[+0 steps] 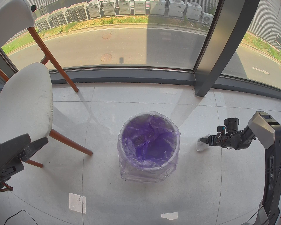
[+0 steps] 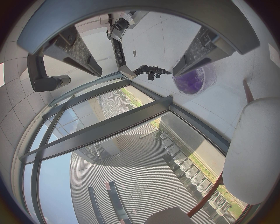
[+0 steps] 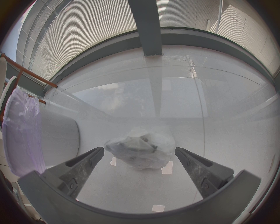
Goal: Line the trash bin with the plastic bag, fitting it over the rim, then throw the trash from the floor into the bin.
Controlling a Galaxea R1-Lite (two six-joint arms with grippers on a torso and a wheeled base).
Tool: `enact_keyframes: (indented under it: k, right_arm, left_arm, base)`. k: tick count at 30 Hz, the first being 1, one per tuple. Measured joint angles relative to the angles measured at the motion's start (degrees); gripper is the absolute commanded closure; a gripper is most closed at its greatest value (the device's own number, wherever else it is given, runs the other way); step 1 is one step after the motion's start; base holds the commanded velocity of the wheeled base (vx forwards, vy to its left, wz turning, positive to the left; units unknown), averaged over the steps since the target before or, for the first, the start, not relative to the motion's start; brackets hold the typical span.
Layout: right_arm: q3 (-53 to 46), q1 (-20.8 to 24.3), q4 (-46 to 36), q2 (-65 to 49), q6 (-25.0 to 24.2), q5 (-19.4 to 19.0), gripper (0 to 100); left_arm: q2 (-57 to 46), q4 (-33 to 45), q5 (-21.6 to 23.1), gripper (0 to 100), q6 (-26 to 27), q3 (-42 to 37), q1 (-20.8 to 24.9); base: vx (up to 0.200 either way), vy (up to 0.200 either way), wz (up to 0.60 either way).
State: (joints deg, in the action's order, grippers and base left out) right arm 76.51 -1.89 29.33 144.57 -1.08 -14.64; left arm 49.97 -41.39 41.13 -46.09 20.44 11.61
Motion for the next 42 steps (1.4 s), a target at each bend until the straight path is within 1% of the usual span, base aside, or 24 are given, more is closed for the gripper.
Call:
enact_keyframes:
  k: [7,12,13,17,20,26,30,35,42]
  right_arm:
    - [2.4,0.6,0.2,2.9,0.6,0.0,0]
    - [7.1,0.7,0.1,5.4,0.6,0.2,0]
    - [8.1,0.7,0.0,6.1,0.6,0.2,100]
    - [11.9,0.7,-0.1,8.4,0.5,0.4,100]
    - [12.8,0.8,-0.2,9.6,0.5,0.5,100]
    - [12.1,0.6,0.2,10.4,0.4,0.7,100]
    - [10.2,0.1,-0.2,8.7,0.4,0.7,100]
    - [4.3,-0.7,0.0,3.3,0.3,0.7,100]
    - [-11.2,-1.3,0.1,-10.4,0.3,0.4,100]
  left_arm:
    - [0.0,0.0,0.0,0,0.0,0.0,0.0]
    - [0.1,0.0,0.0,0,0.0,0.2,0.0]
    - [0.1,0.0,0.0,0,-0.1,0.2,0.0]
    - [0.1,0.0,-0.1,0,-0.1,0.4,0.0]
    - [0.1,0.0,-0.1,0,0.0,0.5,-0.1]
    - [0.0,-0.1,-0.5,0,0.1,0.5,-0.1]
    - [-0.1,-0.2,-0.8,0,0.3,0.6,-0.1]
    - [-0.2,-0.2,-1.4,0,0.5,0.6,-0.5]
    - [-1.4,0.0,-1.1,0,0.4,0.1,-2.7]
  base:
    - [0.000,0.000,0.00]
    - [0.000,0.000,0.00]
    - [0.000,0.000,0.00]
    - [0.000,0.000,0.00]
    - [0.000,0.000,0.00]
    - [0.000,0.000,0.00]
    - [0.000,0.000,0.00]
    - [0.000,0.000,0.00]
    - [0.000,0.000,0.00]
